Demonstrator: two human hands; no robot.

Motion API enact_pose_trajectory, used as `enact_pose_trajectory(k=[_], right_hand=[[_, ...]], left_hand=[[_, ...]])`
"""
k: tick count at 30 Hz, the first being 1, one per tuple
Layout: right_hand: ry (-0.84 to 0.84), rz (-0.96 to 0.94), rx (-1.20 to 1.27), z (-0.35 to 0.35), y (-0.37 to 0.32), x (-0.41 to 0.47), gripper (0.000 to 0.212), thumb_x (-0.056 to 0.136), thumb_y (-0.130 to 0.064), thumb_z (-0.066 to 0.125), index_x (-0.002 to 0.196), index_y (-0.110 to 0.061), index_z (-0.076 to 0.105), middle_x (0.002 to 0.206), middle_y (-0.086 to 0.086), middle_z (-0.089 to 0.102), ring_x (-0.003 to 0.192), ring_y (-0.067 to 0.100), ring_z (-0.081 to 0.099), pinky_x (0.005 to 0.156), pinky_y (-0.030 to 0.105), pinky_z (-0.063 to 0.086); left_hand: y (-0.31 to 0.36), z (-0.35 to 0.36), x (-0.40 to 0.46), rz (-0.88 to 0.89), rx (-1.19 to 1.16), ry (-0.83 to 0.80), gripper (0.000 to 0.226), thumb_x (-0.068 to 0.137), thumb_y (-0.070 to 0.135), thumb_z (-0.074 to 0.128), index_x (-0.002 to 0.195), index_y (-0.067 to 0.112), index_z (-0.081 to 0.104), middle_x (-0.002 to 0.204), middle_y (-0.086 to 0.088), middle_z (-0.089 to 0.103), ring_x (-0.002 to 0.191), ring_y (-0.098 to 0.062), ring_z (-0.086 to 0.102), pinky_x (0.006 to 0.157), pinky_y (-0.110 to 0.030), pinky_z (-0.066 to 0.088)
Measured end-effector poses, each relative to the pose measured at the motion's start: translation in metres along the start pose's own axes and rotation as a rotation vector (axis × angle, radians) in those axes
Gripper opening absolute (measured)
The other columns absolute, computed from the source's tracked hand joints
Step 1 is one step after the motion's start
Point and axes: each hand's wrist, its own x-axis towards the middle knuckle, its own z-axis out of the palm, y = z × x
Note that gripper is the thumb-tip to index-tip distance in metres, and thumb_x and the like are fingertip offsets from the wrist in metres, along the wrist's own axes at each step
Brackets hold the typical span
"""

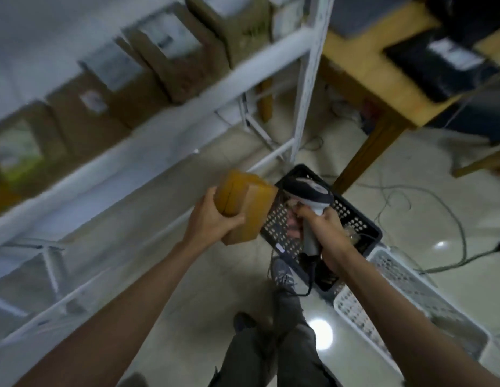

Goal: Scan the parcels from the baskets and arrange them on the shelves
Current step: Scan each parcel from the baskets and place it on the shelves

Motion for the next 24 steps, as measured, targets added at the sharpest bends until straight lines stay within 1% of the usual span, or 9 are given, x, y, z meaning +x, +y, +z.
enact_pose_trajectory(k=[3, 7, 11, 13, 15, 18, 19, 21, 24], right_hand=[[-0.071, -0.079, 0.015, 0.027, -0.038, -0.049, 0.007, 0.096, -0.003, 0.063, 0.097, 0.000, 0.068, 0.092, 0.020, 0.069, 0.076, 0.025, 0.068, 0.073, 0.045, 0.061], [-0.198, -0.166, -0.034, 0.066, -0.083, -0.097, 0.008, 0.097, -0.005, 0.062, 0.102, 0.000, 0.068, 0.100, 0.022, 0.067, 0.092, 0.031, 0.065, 0.088, 0.056, 0.057], [-0.311, -0.255, -0.139, 0.109, -0.115, -0.129, 0.006, 0.098, -0.009, 0.064, 0.102, -0.008, 0.068, 0.107, 0.024, 0.070, 0.094, 0.033, 0.068, 0.088, 0.059, 0.057], [-0.357, -0.295, -0.194, 0.129, -0.126, -0.138, 0.009, 0.097, -0.015, 0.066, 0.105, -0.011, 0.068, 0.108, 0.021, 0.072, 0.094, 0.034, 0.072, 0.087, 0.055, 0.058], [-0.402, -0.331, -0.222, 0.147, -0.135, -0.144, 0.017, 0.096, -0.019, 0.069, 0.110, -0.010, 0.069, 0.100, 0.018, 0.073, 0.084, 0.028, 0.072, 0.078, 0.047, 0.060], [-0.490, -0.349, -0.254, 0.169, -0.147, -0.151, 0.019, 0.095, -0.027, 0.070, 0.108, -0.013, 0.070, 0.085, 0.009, 0.074, 0.073, 0.021, 0.071, 0.065, 0.038, 0.059], [-0.533, -0.328, -0.245, 0.174, -0.150, -0.153, 0.015, 0.095, -0.028, 0.070, 0.104, -0.016, 0.071, 0.083, 0.007, 0.075, 0.071, 0.019, 0.072, 0.062, 0.036, 0.059], [-0.626, -0.280, -0.208, 0.182, -0.157, -0.155, 0.013, 0.096, -0.029, 0.070, 0.104, -0.019, 0.072, 0.090, 0.008, 0.077, 0.076, 0.022, 0.073, 0.066, 0.036, 0.059], [-0.710, -0.262, -0.193, 0.191, -0.165, -0.156, 0.025, 0.096, -0.030, 0.069, 0.119, -0.020, 0.068, 0.109, 0.010, 0.077, 0.095, 0.026, 0.075, 0.076, 0.039, 0.060]], left_hand=[[0.008, -0.056, -0.047, 0.027, -0.058, 0.099, 0.093, 0.062, 0.051, 0.090, 0.138, 0.025, 0.042, 0.132, 0.001, 0.058, 0.116, -0.023, 0.059, 0.094, -0.044, 0.053], [0.017, -0.121, -0.109, 0.171, 0.003, 0.228, 0.103, 0.060, 0.049, 0.092, 0.143, 0.027, 0.036, 0.138, 0.002, 0.037, 0.121, -0.024, 0.054, 0.096, -0.047, 0.053], [0.015, -0.165, -0.159, 0.314, 0.065, 0.403, 0.103, 0.059, 0.045, 0.093, 0.142, 0.024, 0.036, 0.141, -0.001, 0.030, 0.121, -0.028, 0.053, 0.090, -0.047, 0.056], [0.011, -0.183, -0.178, 0.353, 0.044, 0.481, 0.099, 0.059, 0.050, 0.089, 0.140, 0.030, 0.036, 0.142, 0.005, 0.031, 0.121, -0.020, 0.051, 0.090, -0.042, 0.056], [0.008, -0.197, -0.194, 0.384, 0.063, 0.536, 0.097, 0.059, 0.057, 0.081, 0.141, 0.032, 0.035, 0.143, 0.008, 0.031, 0.127, -0.012, 0.043, 0.100, -0.038, 0.051], [0.006, -0.211, -0.209, 0.436, 0.228, 0.668, 0.093, 0.064, 0.059, 0.075, 0.143, 0.029, 0.037, 0.143, 0.006, 0.038, 0.127, -0.016, 0.038, 0.104, -0.042, 0.046], [0.007, -0.214, -0.212, 0.444, 0.265, 0.713, 0.091, 0.066, 0.055, 0.077, 0.144, 0.029, 0.037, 0.143, 0.005, 0.039, 0.124, -0.019, 0.041, 0.101, -0.043, 0.047], [0.007, -0.218, -0.214, 0.462, 0.267, 0.777, 0.094, 0.069, 0.035, 0.085, 0.148, 0.030, 0.035, 0.149, 0.004, 0.035, 0.127, -0.021, 0.043, 0.097, -0.044, 0.052], [0.009, -0.216, -0.212, 0.451, 0.211, 0.809, 0.106, 0.073, 0.009, 0.087, 0.155, 0.038, 0.027, 0.156, -0.001, 0.023, 0.132, -0.020, 0.046, 0.094, -0.032, 0.056]])
